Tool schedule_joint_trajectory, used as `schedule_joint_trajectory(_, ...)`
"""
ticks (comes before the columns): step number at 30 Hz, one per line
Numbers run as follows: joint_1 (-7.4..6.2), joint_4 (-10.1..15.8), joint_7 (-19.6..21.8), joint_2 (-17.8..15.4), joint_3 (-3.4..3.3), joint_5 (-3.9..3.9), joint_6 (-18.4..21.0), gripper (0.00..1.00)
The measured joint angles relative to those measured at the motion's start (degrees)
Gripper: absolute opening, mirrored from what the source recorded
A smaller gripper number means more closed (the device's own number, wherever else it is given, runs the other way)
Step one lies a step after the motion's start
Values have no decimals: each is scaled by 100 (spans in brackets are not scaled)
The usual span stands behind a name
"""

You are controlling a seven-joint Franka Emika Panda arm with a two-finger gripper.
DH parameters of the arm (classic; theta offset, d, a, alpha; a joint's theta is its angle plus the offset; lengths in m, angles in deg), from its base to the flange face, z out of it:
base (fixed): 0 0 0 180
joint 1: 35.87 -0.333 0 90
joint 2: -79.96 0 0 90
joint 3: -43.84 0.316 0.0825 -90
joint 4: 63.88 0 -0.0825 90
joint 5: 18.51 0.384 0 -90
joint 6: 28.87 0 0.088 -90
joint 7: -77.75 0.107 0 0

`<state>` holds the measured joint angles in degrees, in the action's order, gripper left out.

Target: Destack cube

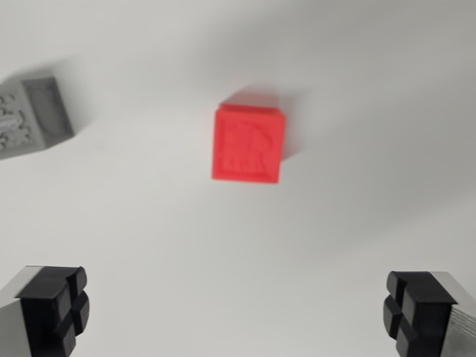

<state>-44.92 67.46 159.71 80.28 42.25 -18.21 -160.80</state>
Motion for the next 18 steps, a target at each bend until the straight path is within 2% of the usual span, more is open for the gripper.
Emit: schedule_joint_trajectory(18, 0, -361, 8, -393, 0, -10, 758, 100)
